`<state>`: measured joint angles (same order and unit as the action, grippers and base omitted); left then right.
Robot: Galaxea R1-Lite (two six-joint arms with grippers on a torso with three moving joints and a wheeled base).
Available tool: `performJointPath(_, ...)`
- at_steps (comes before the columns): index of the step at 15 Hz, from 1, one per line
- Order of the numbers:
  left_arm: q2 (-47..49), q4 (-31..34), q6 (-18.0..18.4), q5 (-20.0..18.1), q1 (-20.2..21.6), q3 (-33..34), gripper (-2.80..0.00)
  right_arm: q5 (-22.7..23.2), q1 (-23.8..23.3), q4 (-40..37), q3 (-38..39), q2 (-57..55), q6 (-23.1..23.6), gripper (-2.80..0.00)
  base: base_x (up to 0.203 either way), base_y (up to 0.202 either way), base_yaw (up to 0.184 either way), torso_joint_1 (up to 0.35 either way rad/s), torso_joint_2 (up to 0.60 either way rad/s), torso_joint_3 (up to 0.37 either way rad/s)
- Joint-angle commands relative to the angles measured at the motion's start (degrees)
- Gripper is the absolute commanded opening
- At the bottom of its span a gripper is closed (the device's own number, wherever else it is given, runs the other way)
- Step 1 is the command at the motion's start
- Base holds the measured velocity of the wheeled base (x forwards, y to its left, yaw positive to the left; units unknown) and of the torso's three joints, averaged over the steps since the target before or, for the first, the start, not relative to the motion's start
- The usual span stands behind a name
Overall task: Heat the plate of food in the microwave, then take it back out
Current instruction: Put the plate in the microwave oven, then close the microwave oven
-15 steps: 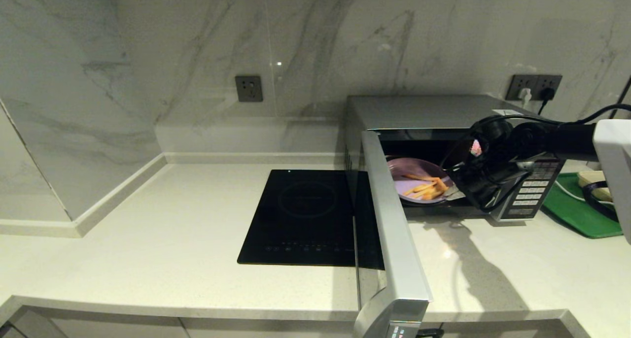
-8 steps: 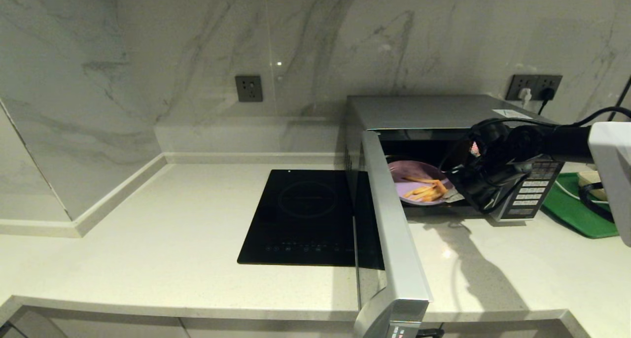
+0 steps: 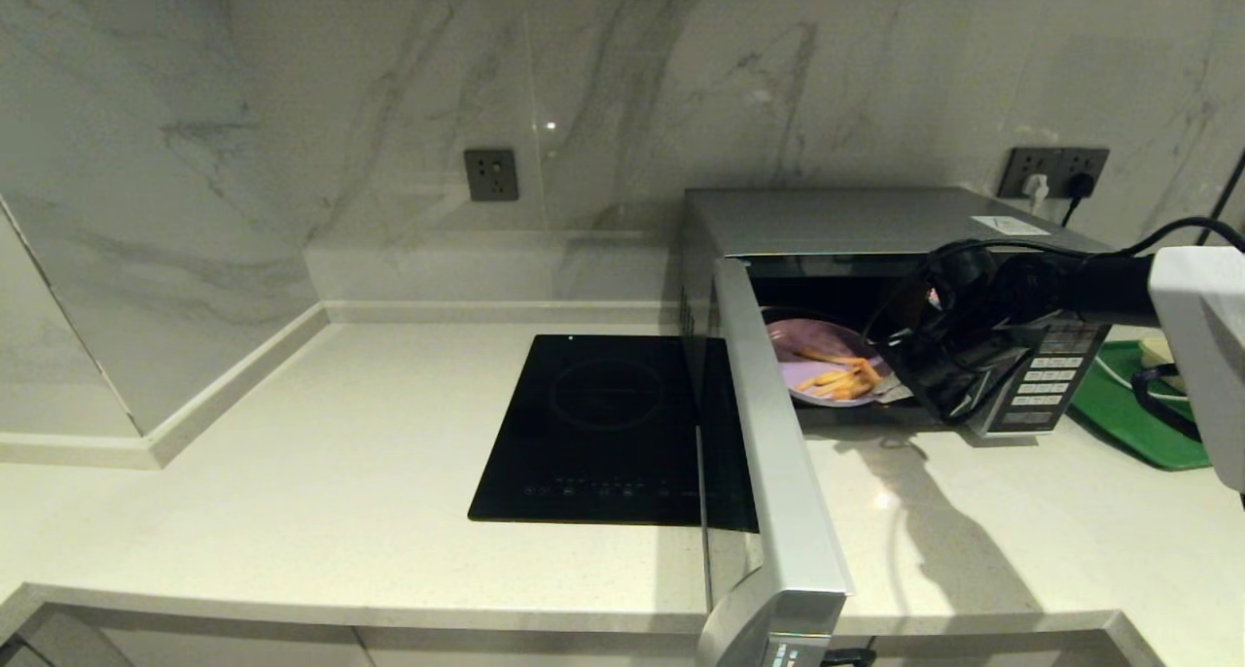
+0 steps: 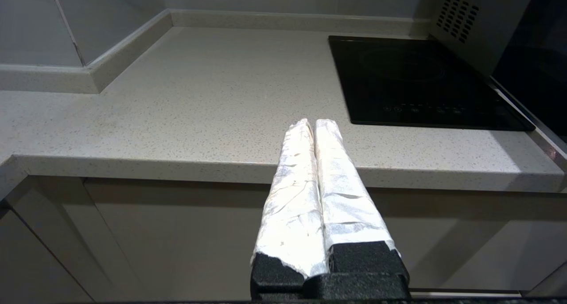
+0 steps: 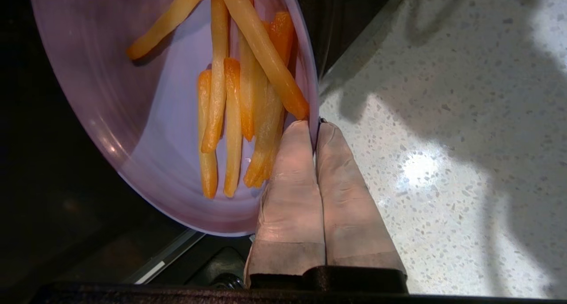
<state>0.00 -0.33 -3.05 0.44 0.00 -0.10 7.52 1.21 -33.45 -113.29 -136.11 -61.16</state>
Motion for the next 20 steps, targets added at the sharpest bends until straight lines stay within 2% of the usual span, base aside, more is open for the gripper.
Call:
performJointPath(1,0.00,-0.02,-0.03,0.00,0.00,0.01,-2.80,0.04,0.02,-0.13,0.00,-0.28,-0.36,-2.80,0.000,0.000,0.000,0.000,0.00,0.000)
performJointPath(5,0.00,-0.02,-0.03,0.06,0.00,0.01,-2.80,0.04,-0.06,0.31,-0.09,-0.47,-0.45,-2.80,0.000,0.000,0.000,0.000,0.00,0.000)
performJointPath(6,0.00,-0.02,-0.03,0.00,0.00,0.01,-2.80,0.04,-0.06,1.27,-0.09,-0.40,-0.45,0.00,0.000,0.000,0.000,0.000,0.00,0.000)
performJointPath(17,0.00,-0.02,-0.03,0.00,0.00,0.01,-2.80,0.17,-2.08,2.11,0.24,3.50,-0.08,0.00,0.000,0.000,0.000,0.000,0.00,0.000)
performJointPath(20,0.00,-0.02,-0.03,0.01,0.00,0.01,-2.80,0.51,-3.20,-4.07,2.30,8.34,0.29,0.00,0.000,0.000,0.000,0.000,0.00,0.000)
